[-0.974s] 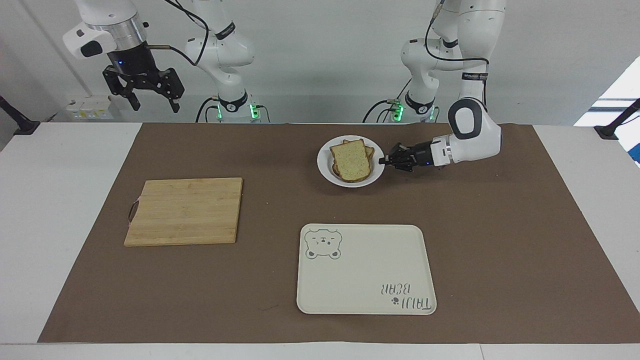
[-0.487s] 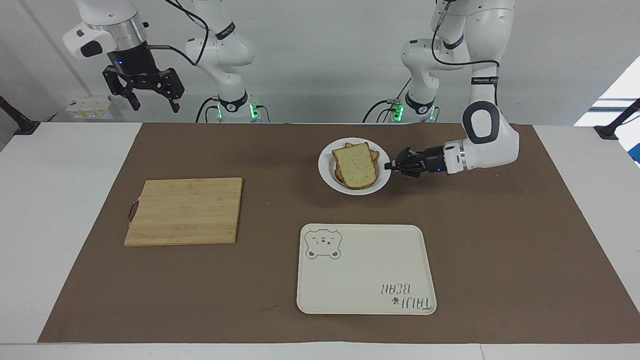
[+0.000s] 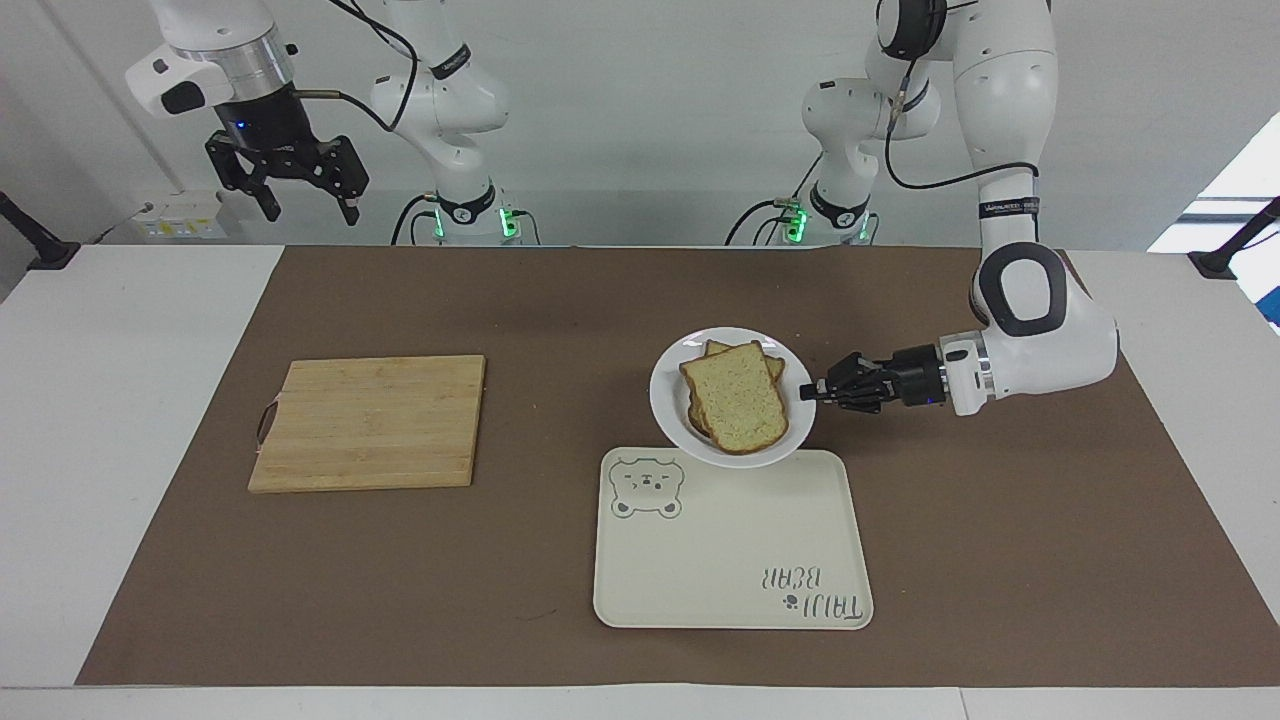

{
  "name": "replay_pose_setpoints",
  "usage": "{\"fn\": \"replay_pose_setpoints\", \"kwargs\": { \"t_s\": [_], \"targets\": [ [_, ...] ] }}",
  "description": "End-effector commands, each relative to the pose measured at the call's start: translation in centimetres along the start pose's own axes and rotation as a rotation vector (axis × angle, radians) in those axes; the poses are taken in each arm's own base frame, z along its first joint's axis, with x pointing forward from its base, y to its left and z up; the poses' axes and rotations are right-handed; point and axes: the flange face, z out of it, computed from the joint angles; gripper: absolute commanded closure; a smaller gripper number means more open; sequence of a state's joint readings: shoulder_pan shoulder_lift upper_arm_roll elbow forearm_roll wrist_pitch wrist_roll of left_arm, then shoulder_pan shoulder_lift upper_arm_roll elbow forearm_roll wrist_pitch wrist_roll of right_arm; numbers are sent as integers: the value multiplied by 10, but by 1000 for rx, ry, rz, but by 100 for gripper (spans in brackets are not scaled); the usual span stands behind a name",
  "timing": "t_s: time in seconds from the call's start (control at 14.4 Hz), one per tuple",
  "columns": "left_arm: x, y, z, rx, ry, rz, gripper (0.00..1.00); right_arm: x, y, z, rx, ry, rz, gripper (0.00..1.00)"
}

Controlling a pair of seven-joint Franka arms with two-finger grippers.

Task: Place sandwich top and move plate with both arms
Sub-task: 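Slide the plate with the left gripper onto the cream tray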

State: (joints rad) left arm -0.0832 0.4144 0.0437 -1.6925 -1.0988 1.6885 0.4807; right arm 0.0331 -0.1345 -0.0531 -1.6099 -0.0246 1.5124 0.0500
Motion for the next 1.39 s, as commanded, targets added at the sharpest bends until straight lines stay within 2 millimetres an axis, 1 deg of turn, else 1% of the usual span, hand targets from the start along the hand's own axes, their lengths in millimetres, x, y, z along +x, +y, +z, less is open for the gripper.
{"fn": "replay_pose_setpoints", "kwargs": {
  "t_s": [0.0, 0.21, 0.35, 0.42, 0.49, 0.56, 0.7, 0.83, 0.9, 1.04, 1.11, 1.18, 1.25, 1.32],
  "targets": [
    [29, -13, 0, -43, -43, -10, 100, -2, 3, -2, 7, -5, -20, 0],
    [49, -20, 1, -40, -37, -1, 100, -2, 3, -2, 7, -5, -20, 0],
    [57, -30, 1, -39, -33, -4, 100, -2, 3, -2, 7, -5, -20, 0],
    [62, -39, 5, -39, -36, -8, 100, -2, 3, -2, 9, -5, -20, 0],
    [68, -43, 3, -36, -31, -3, 100, -2, 3, -2, 7, -5, -20, 0],
    [72, -48, 0, -33, -23, -3, 100, -2, 3, -2, 7, -5, -20, 0],
    [75, -58, 3, -25, -12, -10, 100, -2, 3, -2, 7, -5, -20, 0],
    [84, -60, 2, -18, 3, 2, 100, -2, 3, -2, 7, -5, -20, 0],
    [86, -70, 7, -19, -4, -7, 100, -2, 3, -2, 9, -5, -20, 0],
    [95, -83, 22, -35, -15, -6, 100, -2, 3, -2, 7, -5, -20, 0],
    [100, -86, 25, -33, -13, 2, 100, -2, 3, -2, 7, -5, -20, 0],
    [103, -94, 30, -38, -14, -4, 100, -2, 3, -2, 7, -5, -20, 0],
    [106, -106, 39, -44, -24, -11, 100, -2, 3, -2, 7, -5, -20, 0],
    [108, -108, 37, -46, -19, -5, 100, -2, 3, -2, 7, -5, -20, 0]
  ]
}}
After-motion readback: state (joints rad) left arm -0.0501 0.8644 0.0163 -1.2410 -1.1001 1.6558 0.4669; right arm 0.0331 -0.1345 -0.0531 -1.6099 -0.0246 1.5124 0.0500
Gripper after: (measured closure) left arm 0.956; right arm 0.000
